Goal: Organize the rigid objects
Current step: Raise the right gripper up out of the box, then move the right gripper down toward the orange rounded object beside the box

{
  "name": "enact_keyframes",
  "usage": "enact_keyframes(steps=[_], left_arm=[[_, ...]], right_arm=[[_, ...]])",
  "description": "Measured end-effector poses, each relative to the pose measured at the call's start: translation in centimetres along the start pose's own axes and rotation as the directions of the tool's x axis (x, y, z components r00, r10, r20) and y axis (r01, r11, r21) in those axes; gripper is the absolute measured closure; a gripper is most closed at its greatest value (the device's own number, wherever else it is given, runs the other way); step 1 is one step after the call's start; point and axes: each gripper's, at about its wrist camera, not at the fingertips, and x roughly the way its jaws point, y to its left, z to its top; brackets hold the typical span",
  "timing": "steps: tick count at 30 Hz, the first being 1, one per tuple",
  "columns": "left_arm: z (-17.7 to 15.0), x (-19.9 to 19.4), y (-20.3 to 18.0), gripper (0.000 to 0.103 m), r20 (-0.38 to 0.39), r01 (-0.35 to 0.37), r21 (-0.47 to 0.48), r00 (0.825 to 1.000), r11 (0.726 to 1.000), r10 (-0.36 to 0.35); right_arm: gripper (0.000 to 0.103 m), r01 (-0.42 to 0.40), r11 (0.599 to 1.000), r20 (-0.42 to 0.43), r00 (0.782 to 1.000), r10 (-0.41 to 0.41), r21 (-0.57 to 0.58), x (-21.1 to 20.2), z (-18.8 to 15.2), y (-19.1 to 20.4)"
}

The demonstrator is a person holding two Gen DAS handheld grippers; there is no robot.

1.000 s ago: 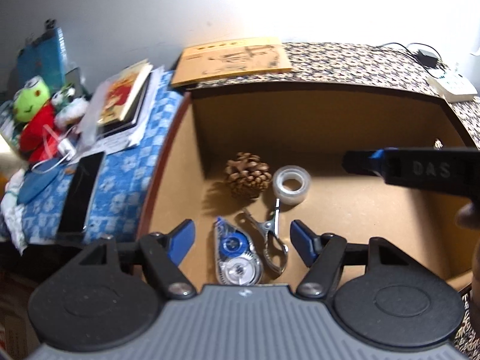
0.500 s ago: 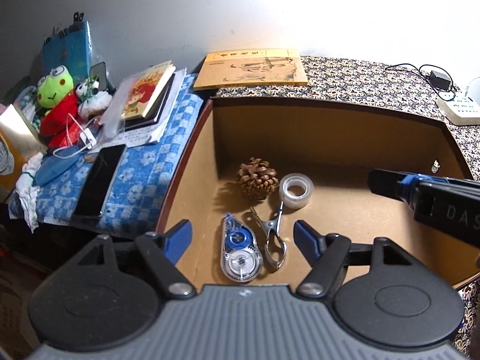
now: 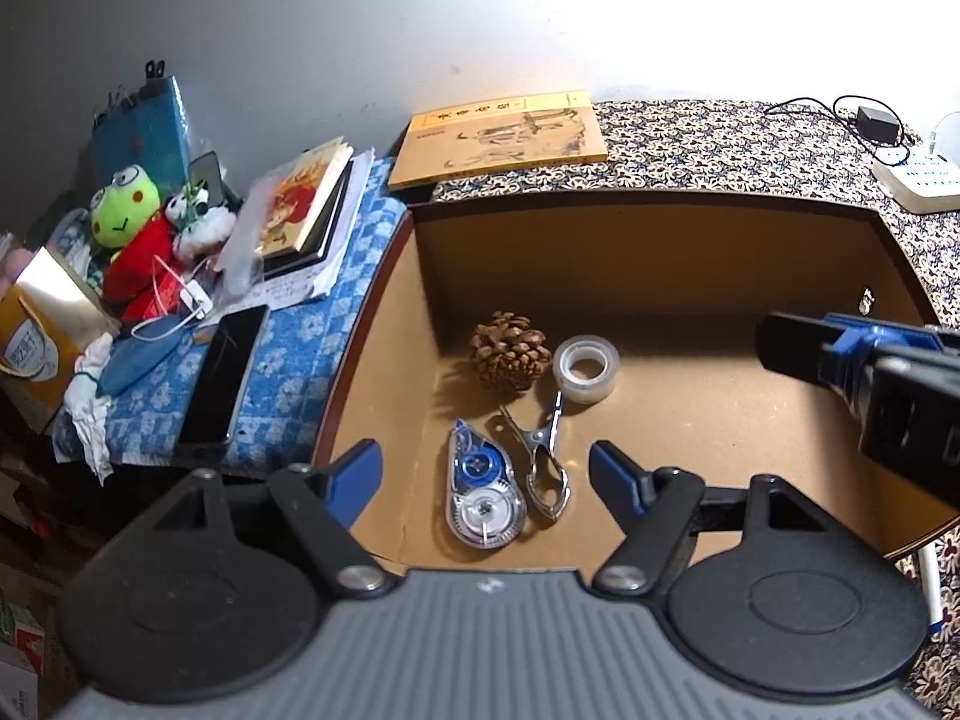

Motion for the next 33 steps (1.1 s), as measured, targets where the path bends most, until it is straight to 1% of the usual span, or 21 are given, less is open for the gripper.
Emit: enact_keyframes(steps=[5, 11, 19, 25, 33], left_arm=[[-0.1, -0.6, -0.1, 0.028, 0.000, -0.024, 0.002, 1.000, 1.000, 0.024], [-0.4, -1.5, 0.0, 0.028, 0.003, -0.036, -0.015, 0.999, 0.999, 0.036], [-1.3, -3.2, 0.1, 0.028, 0.000, -0.051, -0.062, 0.999, 0.997, 0.052], [-2.3, -4.4, -0.1, 0.028, 0.000, -0.083, -0.079, 0.997, 0.993, 0.084], [-3.7, -5.1, -1.0, 0.028, -0.019, -0.079, -0.112, 0.997, 0.991, 0.077]], right_arm=[[0.093, -0.010, 1.000, -0.006, 1.000, 0.011, 0.013, -0.4, -0.1, 0.0], [0.093, -0.027, 1.000, 0.001, 1.000, 0.027, 0.010, -1.3, -0.4, 0.2], [0.093, -0.098, 0.995, -0.016, 0.995, 0.099, 0.036, -2.3, -0.8, 0.1], [0.093, -0.150, 0.988, -0.017, 0.988, 0.151, 0.037, -3.6, -1.2, -0.1], [0.094, -0.199, 0.980, -0.020, 0.980, 0.200, 0.016, -5.2, -2.2, -0.7]])
